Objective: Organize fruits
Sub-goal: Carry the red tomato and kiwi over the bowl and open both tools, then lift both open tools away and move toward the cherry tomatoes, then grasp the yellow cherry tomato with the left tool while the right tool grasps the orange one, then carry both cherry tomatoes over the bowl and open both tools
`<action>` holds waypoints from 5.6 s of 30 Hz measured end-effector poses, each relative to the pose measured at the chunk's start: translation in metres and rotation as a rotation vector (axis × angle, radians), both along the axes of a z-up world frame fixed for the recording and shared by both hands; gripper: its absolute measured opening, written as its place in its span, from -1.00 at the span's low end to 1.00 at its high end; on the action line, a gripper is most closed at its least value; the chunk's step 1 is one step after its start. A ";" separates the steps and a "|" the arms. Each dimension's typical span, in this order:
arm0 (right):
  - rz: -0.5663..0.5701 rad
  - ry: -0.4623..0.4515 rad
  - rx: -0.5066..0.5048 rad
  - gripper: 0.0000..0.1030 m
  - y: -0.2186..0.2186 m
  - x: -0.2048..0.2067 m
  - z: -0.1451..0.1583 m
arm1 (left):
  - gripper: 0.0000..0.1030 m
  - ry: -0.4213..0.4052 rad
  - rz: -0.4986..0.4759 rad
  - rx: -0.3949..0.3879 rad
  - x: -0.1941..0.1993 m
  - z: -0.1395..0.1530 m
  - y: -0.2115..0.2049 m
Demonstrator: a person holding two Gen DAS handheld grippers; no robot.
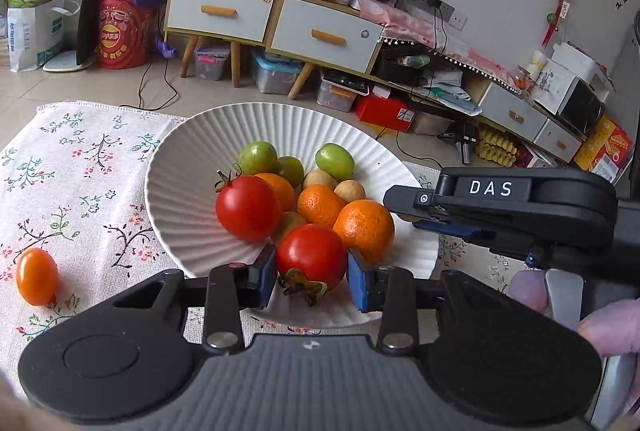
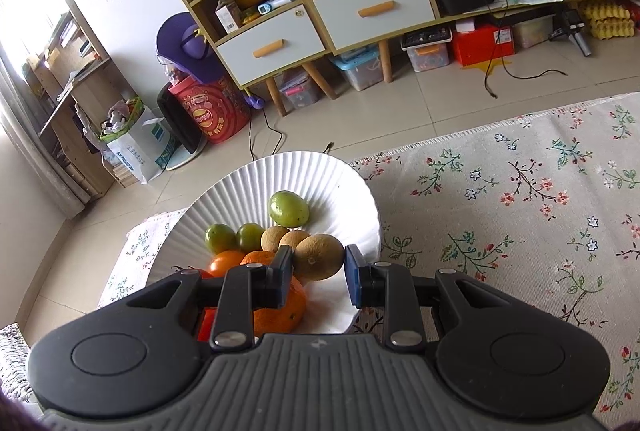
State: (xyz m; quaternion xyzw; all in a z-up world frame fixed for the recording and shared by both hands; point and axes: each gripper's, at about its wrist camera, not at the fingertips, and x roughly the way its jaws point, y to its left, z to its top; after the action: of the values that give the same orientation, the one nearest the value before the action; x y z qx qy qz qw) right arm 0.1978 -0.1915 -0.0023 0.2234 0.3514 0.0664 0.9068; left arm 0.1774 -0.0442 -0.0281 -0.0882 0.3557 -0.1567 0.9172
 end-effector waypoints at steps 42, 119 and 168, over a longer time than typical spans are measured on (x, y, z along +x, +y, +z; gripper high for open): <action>0.079 -0.028 -0.217 0.86 0.016 -0.087 0.022 | 0.89 -0.007 -0.109 0.231 -0.069 0.019 0.064; 0.412 -0.126 -0.343 -0.48 0.204 -0.026 -0.022 | -0.20 -0.054 0.133 0.171 -0.029 -0.028 0.194; 0.274 -0.124 -0.312 -0.48 0.080 -0.082 0.029 | -0.46 -0.024 -0.004 0.096 -0.052 0.024 0.106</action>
State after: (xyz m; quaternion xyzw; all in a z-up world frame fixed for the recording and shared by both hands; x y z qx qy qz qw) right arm 0.1162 -0.1115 0.0268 0.0258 0.3280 0.1475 0.9327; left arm 0.1254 0.0620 -0.0044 -0.0416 0.3521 -0.1423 0.9242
